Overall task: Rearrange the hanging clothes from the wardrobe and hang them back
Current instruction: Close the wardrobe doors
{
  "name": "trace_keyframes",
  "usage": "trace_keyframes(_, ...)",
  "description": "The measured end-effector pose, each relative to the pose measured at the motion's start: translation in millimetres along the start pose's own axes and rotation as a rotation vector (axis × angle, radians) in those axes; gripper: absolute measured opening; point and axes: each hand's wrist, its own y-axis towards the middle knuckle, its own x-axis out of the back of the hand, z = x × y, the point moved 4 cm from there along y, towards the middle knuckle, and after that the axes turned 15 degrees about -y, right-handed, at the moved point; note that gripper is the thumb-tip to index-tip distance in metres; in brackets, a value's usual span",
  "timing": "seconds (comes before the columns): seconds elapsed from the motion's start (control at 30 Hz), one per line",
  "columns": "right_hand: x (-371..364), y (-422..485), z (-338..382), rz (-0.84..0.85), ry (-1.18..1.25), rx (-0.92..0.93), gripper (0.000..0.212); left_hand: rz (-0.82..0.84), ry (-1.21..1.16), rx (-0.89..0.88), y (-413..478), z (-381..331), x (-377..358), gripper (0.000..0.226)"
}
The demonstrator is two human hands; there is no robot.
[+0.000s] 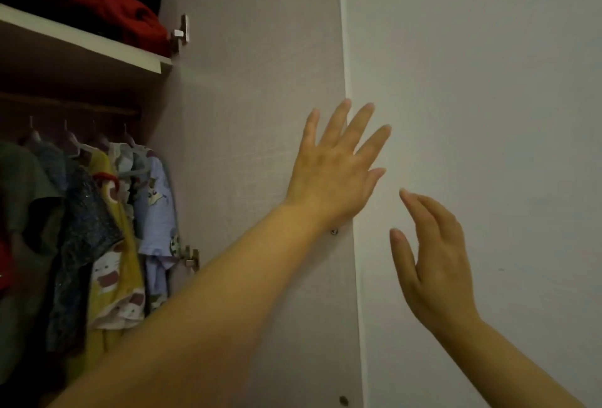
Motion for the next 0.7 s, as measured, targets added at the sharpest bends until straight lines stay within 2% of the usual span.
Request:
trace_keyframes(0.1, -14, -7, -13, 0.046, 0.025, -0.001, 0.049, 0.232, 0.284, -0.077, 24, -2, -26, 0.057)
trace_keyframes(0.17, -26, -11, -15, 0.093, 0.063, -0.002, 0.048, 0.315, 0.375, -0.071, 24, 3, -33, 0.052)
trace_keyframes(0.43, -56, -23, 27, 0.154, 0.206, 0.107, 0.050, 0.221, 0.406, -0.121, 3, 8, 7, 0.047)
trace_keyframes(0.7, -46, -42, 128, 0.114, 0.552, 0.221, 0.052, 0.181, 0.485, -0.133, -55, 42, 97, 0.046)
